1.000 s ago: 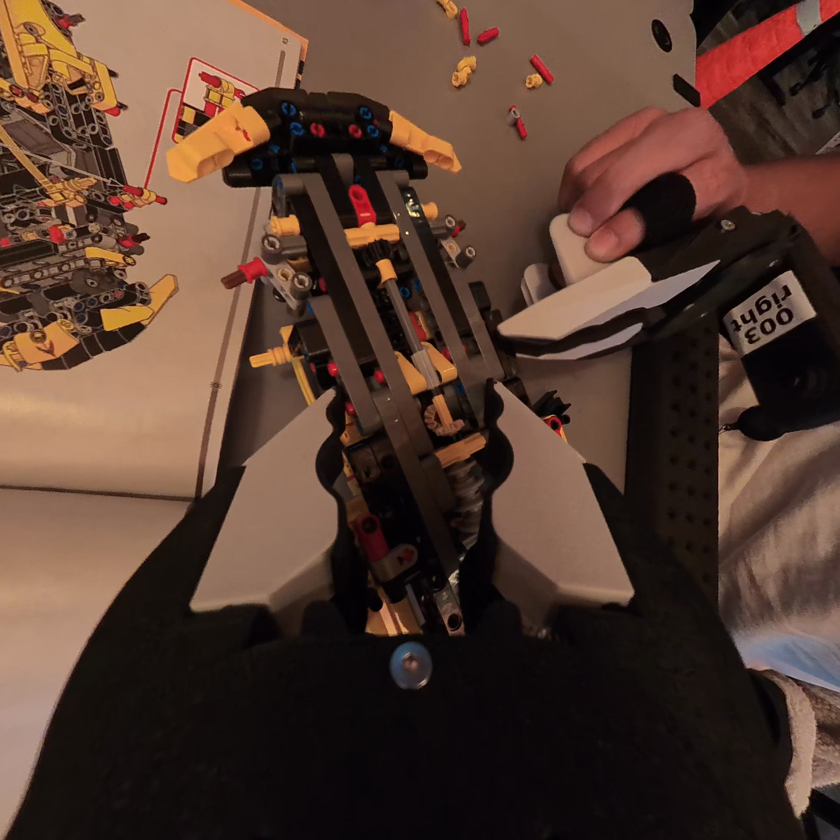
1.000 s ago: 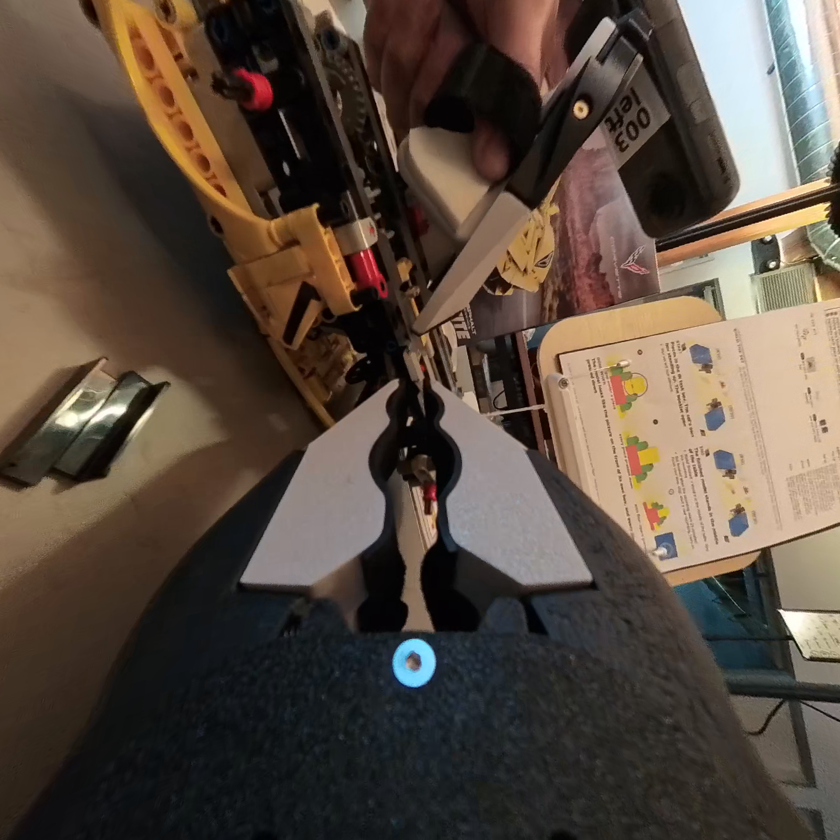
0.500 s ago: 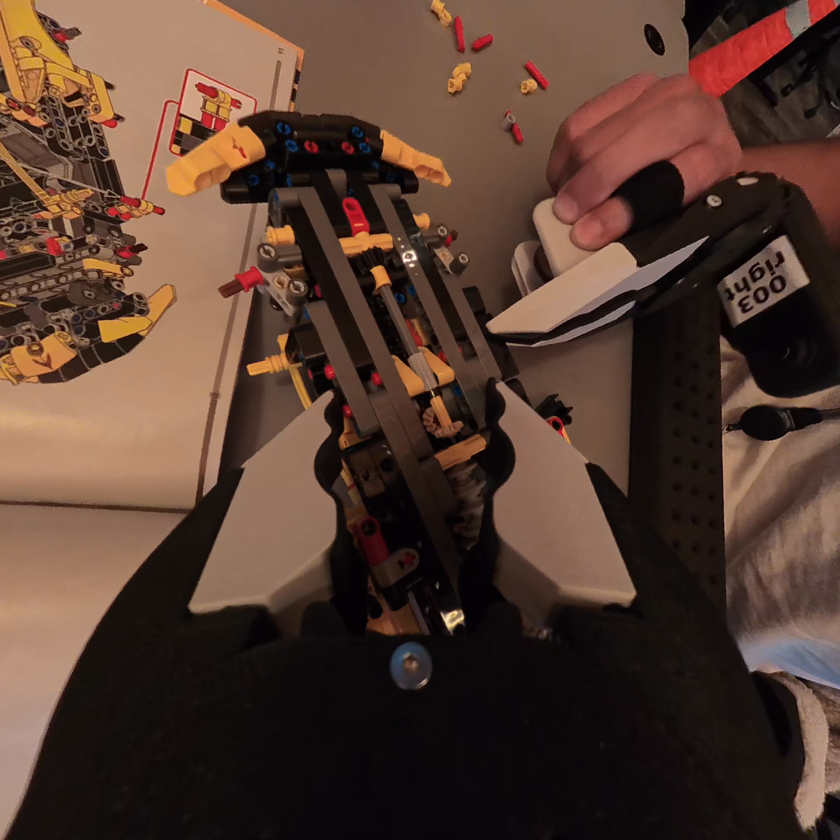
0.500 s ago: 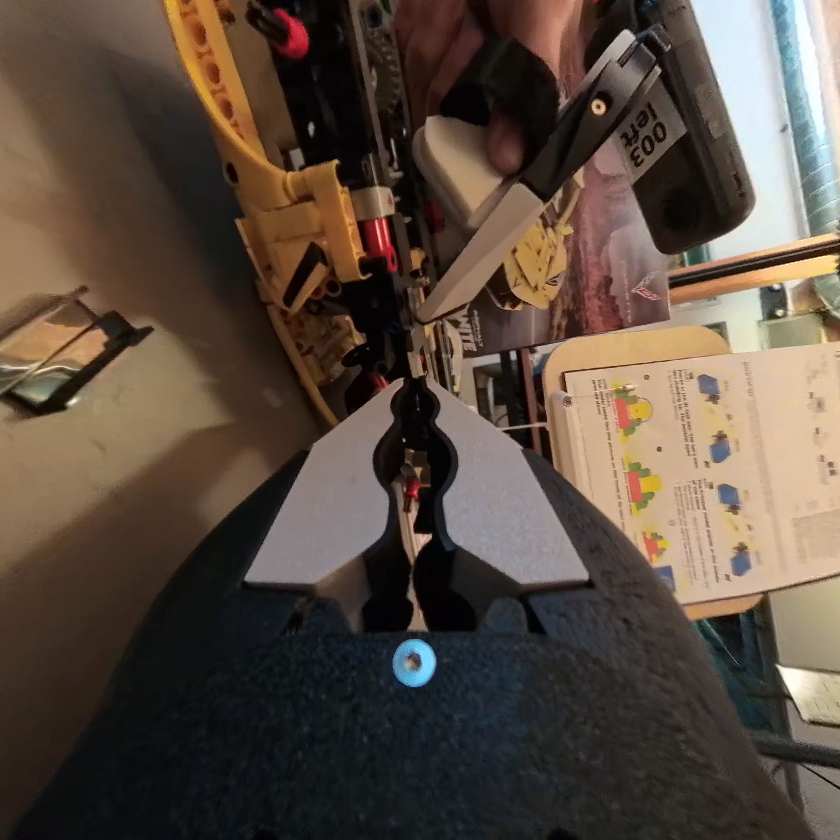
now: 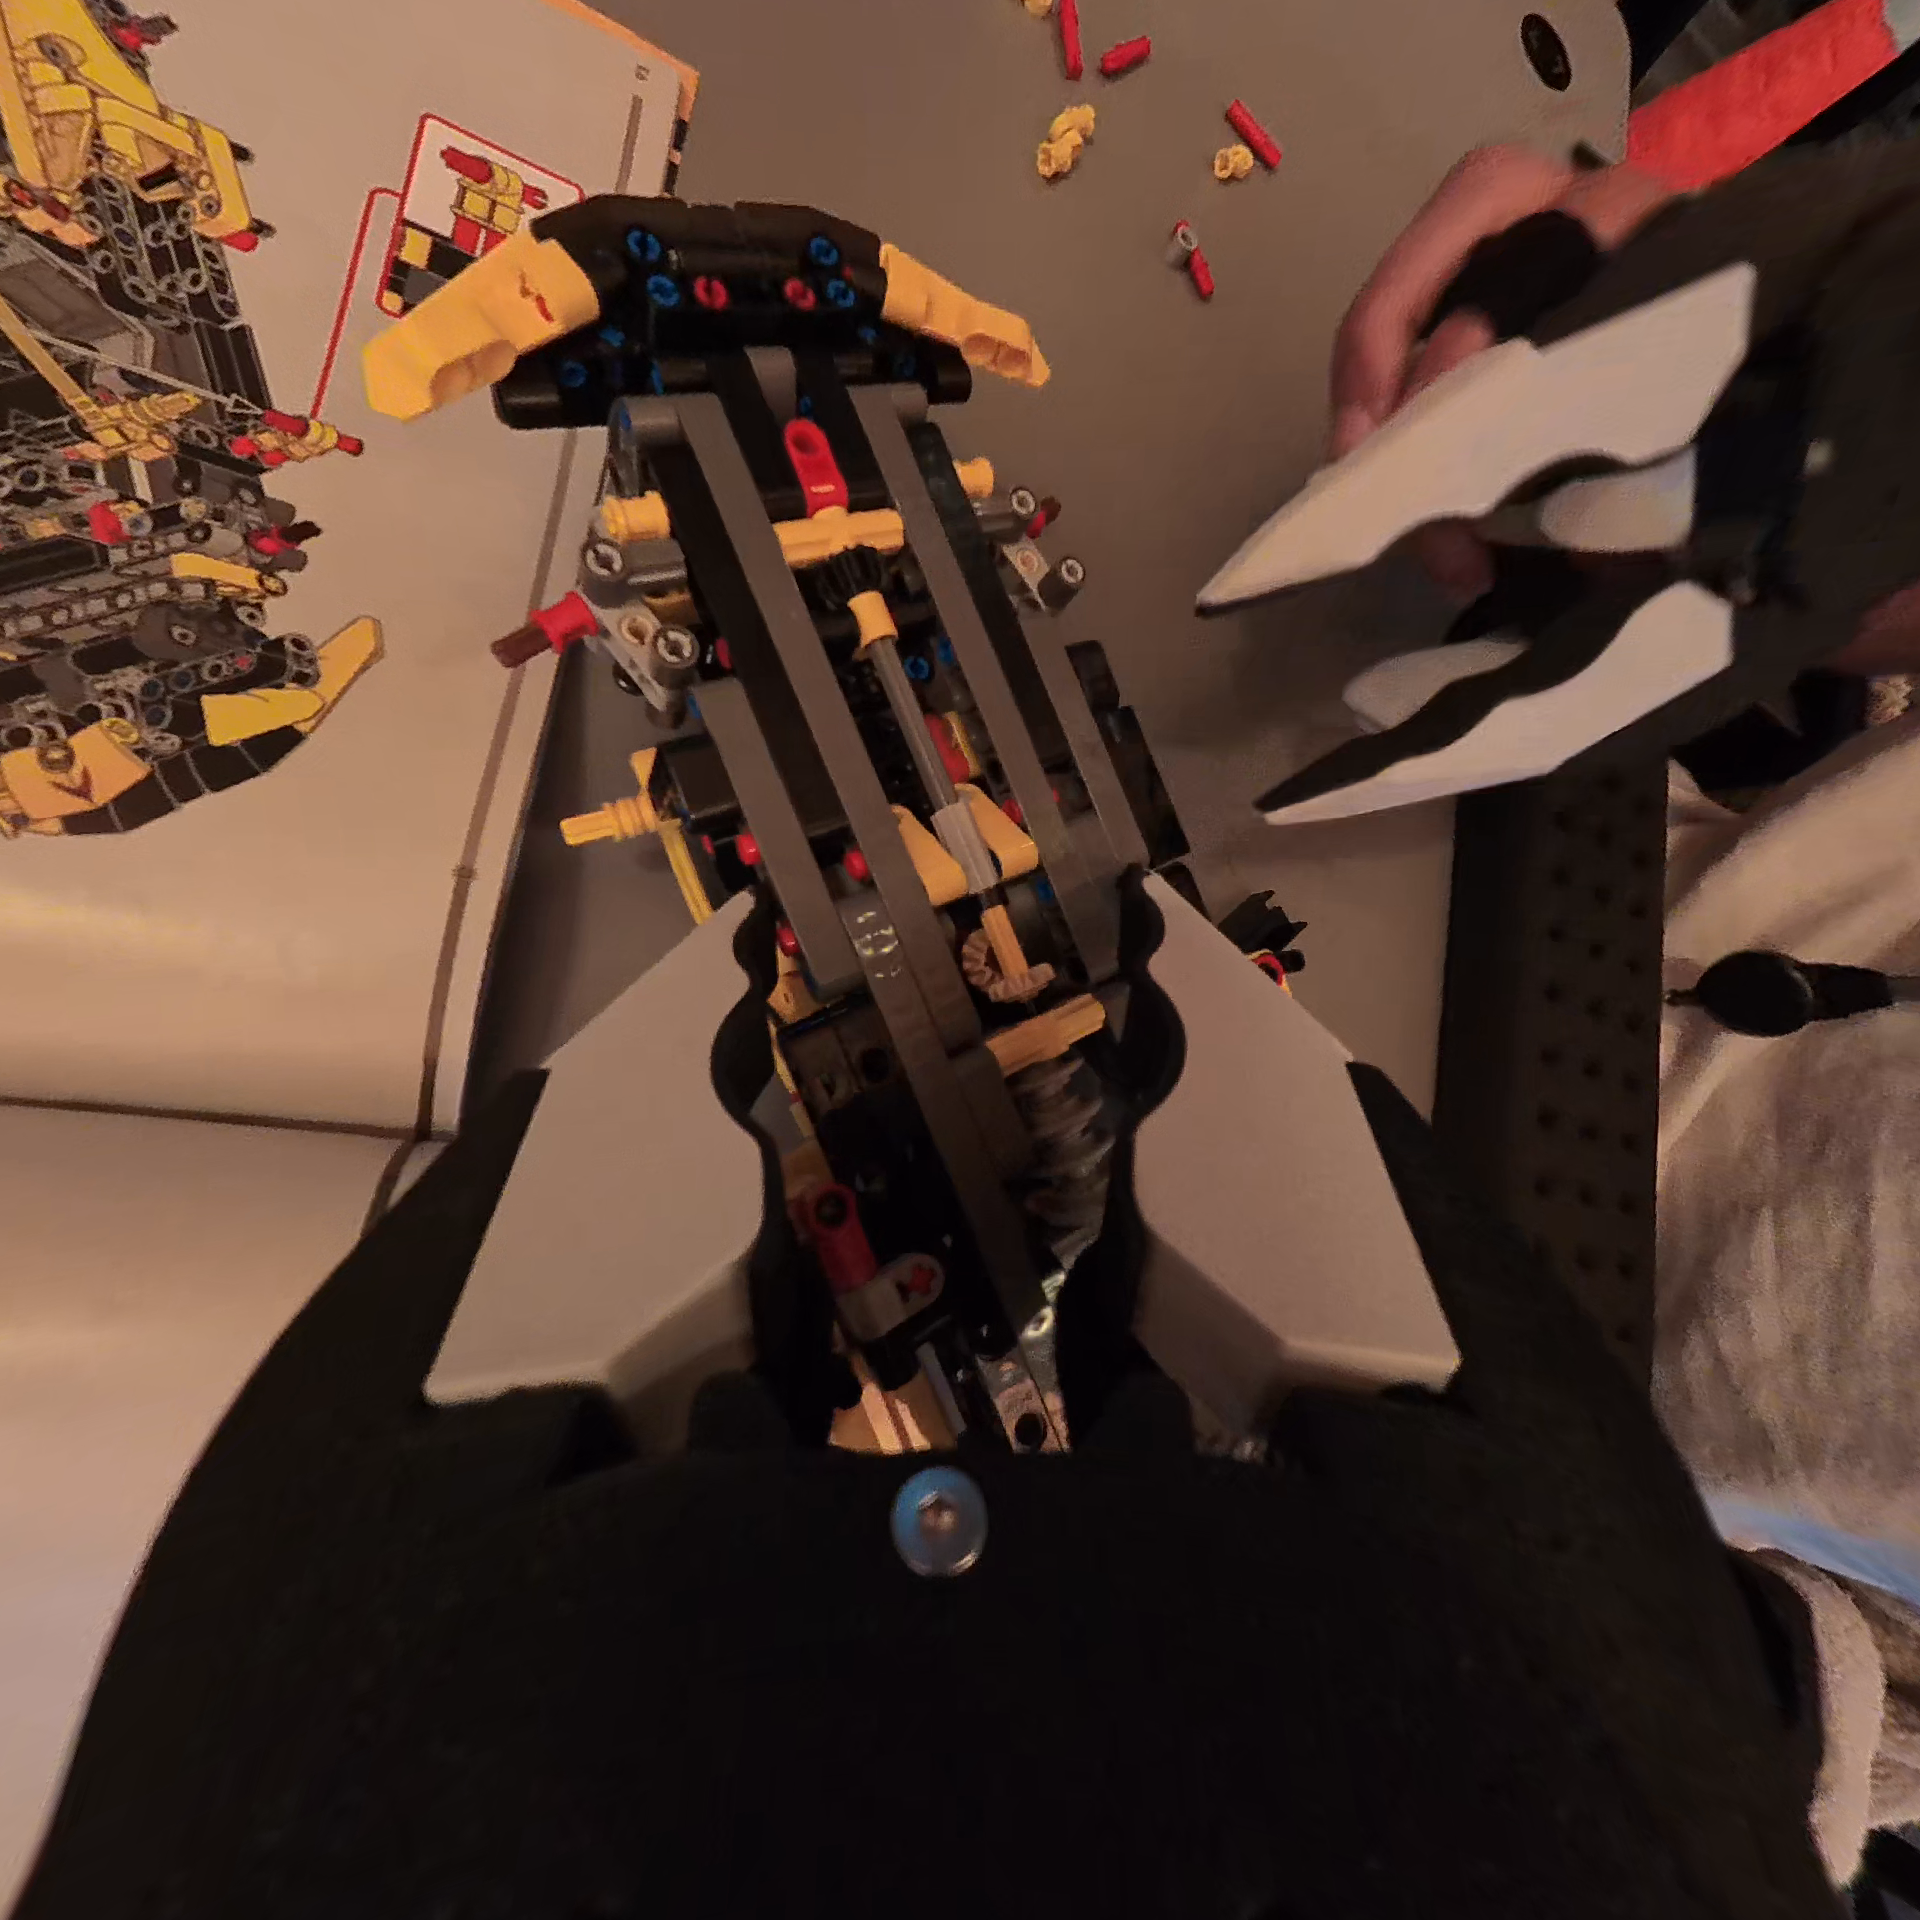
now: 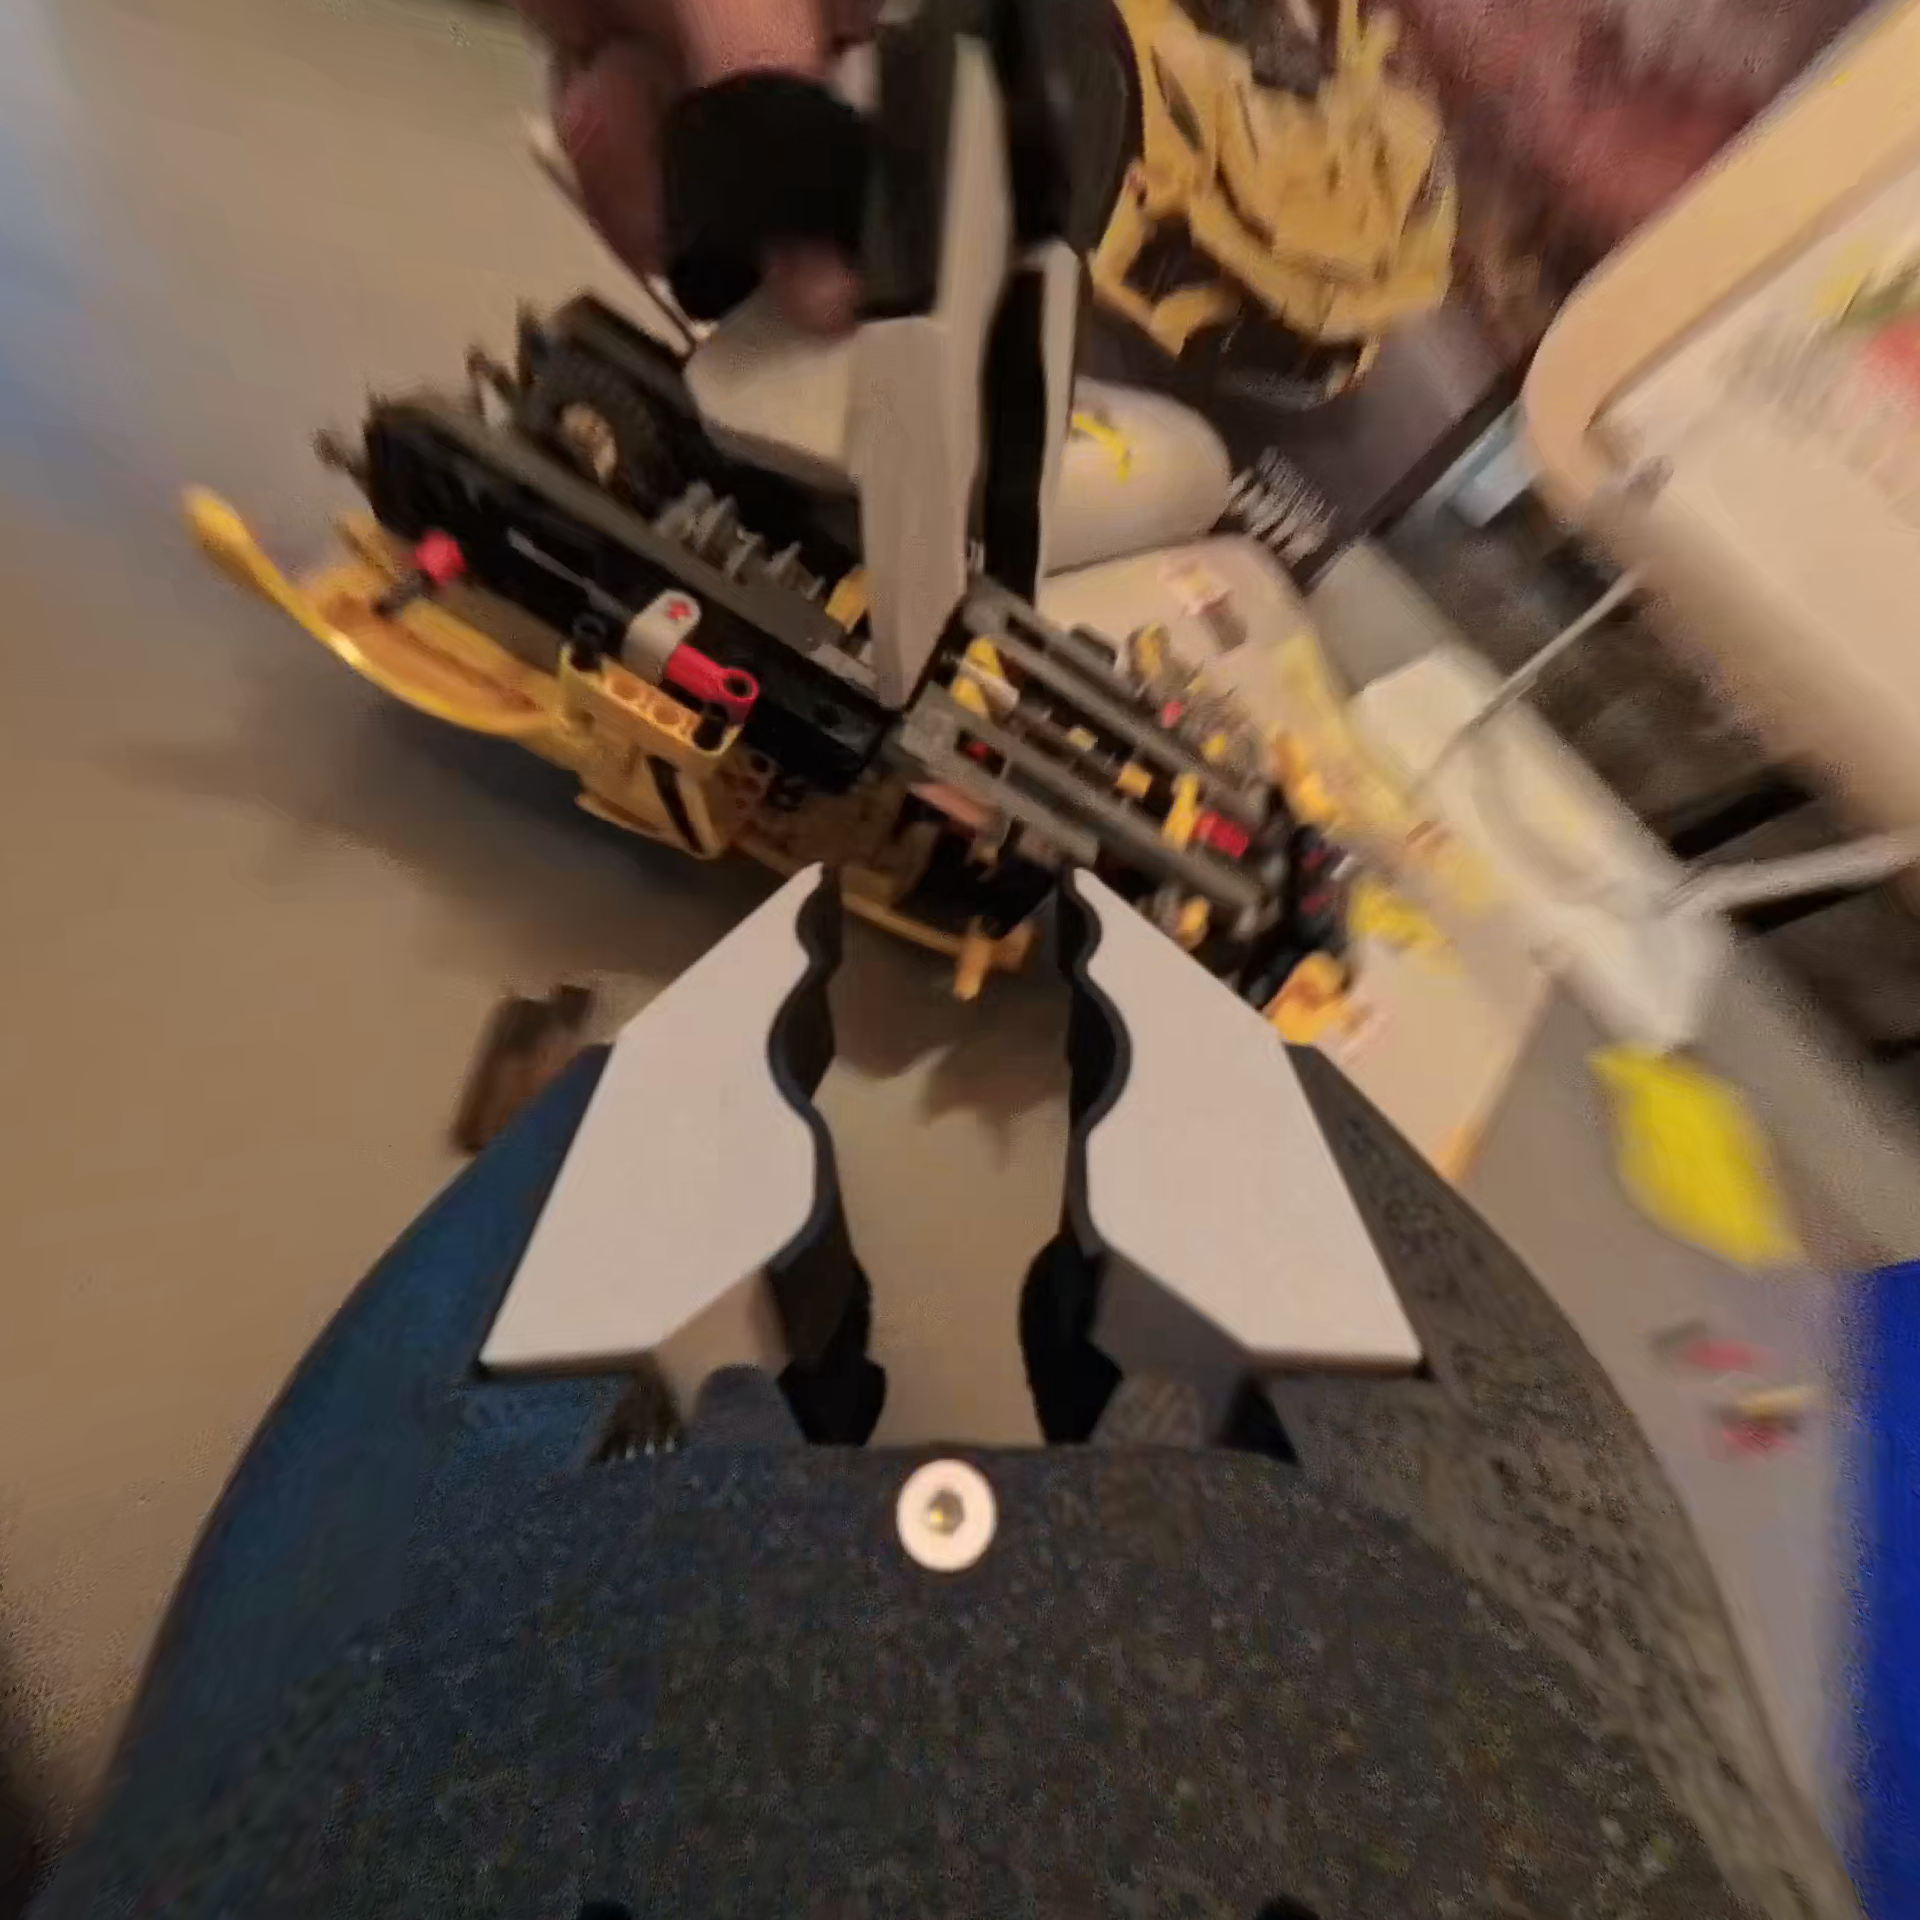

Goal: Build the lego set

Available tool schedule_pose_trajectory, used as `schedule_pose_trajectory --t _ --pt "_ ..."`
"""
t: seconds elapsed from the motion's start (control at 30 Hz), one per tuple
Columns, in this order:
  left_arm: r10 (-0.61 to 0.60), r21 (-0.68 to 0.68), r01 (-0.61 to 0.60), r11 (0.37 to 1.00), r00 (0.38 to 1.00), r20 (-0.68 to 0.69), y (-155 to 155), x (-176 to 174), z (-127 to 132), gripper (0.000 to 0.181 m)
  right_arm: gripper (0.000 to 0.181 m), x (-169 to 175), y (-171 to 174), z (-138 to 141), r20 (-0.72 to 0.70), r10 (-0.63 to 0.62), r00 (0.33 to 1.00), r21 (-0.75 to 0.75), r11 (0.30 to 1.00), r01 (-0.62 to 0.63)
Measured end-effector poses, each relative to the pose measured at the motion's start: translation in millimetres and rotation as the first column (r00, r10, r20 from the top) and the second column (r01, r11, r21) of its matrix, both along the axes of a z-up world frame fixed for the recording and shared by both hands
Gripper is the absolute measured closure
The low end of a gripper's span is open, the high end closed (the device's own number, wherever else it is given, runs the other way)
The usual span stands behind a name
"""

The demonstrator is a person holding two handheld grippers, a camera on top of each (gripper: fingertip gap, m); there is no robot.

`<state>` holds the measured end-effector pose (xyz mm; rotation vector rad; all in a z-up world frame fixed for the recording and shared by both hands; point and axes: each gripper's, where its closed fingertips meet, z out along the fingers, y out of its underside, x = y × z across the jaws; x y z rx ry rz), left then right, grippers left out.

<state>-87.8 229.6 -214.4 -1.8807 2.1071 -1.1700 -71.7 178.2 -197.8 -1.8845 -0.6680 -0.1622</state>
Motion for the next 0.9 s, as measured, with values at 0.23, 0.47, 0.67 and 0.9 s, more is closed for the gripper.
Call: schedule_pose_trajectory --t 0.23,0.47,0.67,0.9 --pt "0.011 -0.021 -0.012 1.0 1.0 -0.015 0 -3 1 0.119 0.119 16 -2 -6 -0.85 -0.272 0.451 -0.34 0.937 -0.076" --pt "0.046 -0.023 -0.047 0.999 0.999 -0.028 1 -5 1 0.12 0.143 -5 1 -12 -0.865 -0.368 0.342 -0.45 0.871 -0.199" --pt "0.084 -0.025 -0.084 0.996 0.996 -0.016 -1 -7 1 0.119 0.169 -22 17 -6 -0.914 -0.379 0.147 -0.406 0.864 -0.297" --pt "0.091 -0.001 -0.091 0.996 0.996 -0.006 -2 -9 0 0.113 0.181 -21 22 -6 -0.921 -0.389 -0.03 -0.355 0.866 -0.352"
